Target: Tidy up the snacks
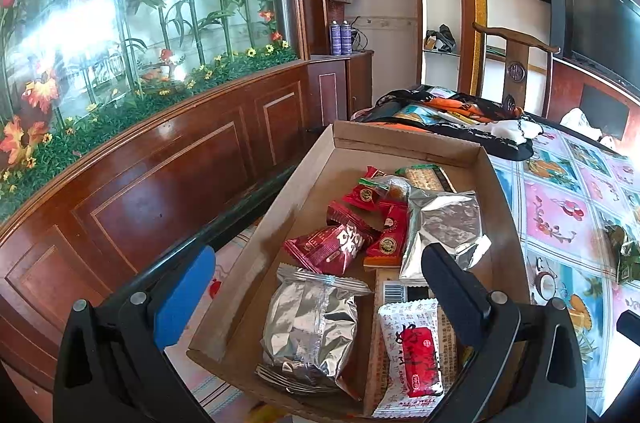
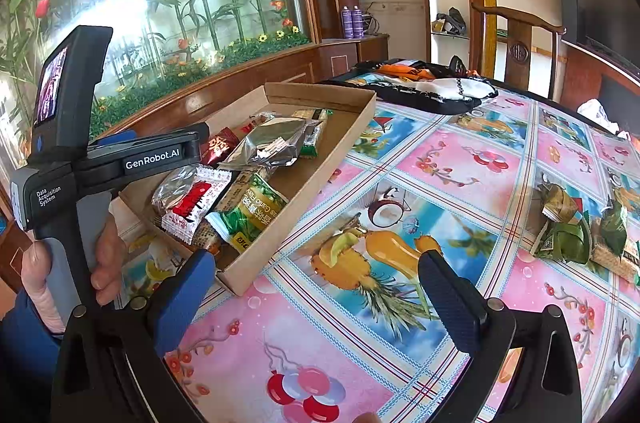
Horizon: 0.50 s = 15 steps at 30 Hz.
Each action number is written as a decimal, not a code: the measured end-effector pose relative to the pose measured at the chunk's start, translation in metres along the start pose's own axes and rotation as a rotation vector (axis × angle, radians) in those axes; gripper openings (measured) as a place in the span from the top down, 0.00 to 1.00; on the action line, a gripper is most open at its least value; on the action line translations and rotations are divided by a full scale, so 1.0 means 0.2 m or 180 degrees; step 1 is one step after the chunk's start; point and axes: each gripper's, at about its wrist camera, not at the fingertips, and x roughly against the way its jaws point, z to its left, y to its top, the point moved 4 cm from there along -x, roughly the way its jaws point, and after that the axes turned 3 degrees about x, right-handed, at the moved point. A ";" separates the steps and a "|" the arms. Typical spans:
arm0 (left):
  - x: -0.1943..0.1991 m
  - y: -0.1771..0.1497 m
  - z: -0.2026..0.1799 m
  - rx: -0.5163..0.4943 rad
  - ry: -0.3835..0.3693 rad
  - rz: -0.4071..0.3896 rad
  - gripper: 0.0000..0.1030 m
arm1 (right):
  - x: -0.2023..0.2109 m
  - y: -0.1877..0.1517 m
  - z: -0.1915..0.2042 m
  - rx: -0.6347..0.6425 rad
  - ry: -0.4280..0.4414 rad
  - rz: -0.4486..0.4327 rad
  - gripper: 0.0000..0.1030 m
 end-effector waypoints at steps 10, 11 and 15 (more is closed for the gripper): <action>0.00 0.00 0.00 0.0005 -0.0014 0.0004 0.00 | 0.00 0.00 -0.01 -0.0010 -0.0018 0.0020 0.00; 0.00 0.00 0.00 0.0006 -0.0013 0.0000 0.00 | 0.00 0.00 -0.01 -0.0011 -0.0016 0.0014 0.00; 0.01 0.01 0.01 -0.0028 0.0115 -0.0095 0.00 | 0.00 0.00 -0.01 -0.0012 -0.0016 0.0015 0.00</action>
